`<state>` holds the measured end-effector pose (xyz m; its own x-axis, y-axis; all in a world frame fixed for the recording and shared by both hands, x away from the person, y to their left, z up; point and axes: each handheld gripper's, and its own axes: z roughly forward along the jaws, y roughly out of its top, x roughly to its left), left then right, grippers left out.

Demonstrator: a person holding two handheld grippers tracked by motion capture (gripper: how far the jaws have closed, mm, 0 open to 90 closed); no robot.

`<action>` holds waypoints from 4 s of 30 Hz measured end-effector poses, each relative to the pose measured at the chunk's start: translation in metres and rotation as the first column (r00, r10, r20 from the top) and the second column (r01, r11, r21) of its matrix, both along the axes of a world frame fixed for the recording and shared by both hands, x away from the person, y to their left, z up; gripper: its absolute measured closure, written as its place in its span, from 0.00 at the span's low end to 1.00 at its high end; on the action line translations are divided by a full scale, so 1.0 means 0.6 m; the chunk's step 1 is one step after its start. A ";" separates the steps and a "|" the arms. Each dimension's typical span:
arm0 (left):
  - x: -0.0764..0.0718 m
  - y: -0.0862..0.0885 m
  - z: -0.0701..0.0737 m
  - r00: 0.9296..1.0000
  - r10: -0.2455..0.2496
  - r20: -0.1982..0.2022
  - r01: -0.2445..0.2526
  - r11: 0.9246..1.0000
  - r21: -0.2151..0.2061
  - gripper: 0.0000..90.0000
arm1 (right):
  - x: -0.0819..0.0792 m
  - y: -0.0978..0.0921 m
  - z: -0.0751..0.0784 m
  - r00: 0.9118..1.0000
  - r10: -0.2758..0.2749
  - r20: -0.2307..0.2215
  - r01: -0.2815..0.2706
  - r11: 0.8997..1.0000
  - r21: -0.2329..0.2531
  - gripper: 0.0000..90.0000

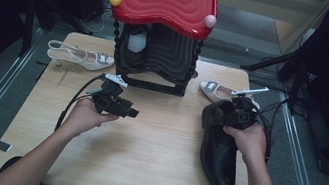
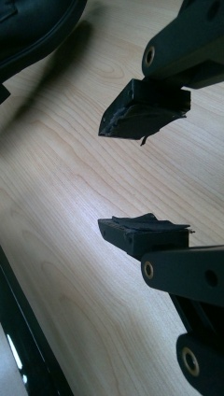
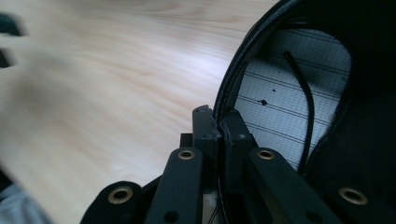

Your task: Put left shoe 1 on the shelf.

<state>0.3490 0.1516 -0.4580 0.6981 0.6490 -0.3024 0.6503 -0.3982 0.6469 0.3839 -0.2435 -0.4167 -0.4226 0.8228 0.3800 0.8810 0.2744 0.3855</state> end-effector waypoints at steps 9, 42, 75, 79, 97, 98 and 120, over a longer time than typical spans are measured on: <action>0.001 0.011 0.003 1.000 0.015 0.005 -0.015 1.000 -0.007 0.55 | 0.001 0.129 0.011 0.981 0.193 0.004 -0.193 0.981 0.006 0.98; 0.018 0.040 -0.016 0.998 0.067 -0.002 -0.067 0.998 0.014 0.60 | -0.016 0.310 -0.053 0.910 0.415 -0.018 -0.415 0.910 0.010 0.96; 0.108 -0.021 -0.037 0.997 -0.045 0.059 0.045 0.999 -0.001 0.98 | -0.162 0.244 -0.092 0.926 0.375 0.044 -0.378 0.919 0.114 1.00; 0.107 -0.019 -0.038 0.998 -0.045 0.051 0.045 0.999 -0.011 0.99 | -0.166 0.231 -0.119 0.937 0.349 0.026 -0.350 0.933 0.080 1.00; 0.045 0.004 -0.042 0.996 -0.083 0.017 0.083 0.996 -0.023 0.99 | -0.145 0.143 -0.123 0.973 0.224 0.055 -0.227 0.971 0.075 1.00; 0.041 0.004 -0.043 0.997 -0.082 0.012 0.082 0.996 -0.027 0.99 | -0.143 0.138 -0.123 0.975 0.214 0.053 -0.217 0.973 0.075 1.00; 0.017 -0.005 -0.026 0.996 -0.086 0.027 0.088 0.994 -0.068 0.97 | -0.117 0.073 -0.109 0.991 0.043 0.123 -0.058 0.992 0.114 1.00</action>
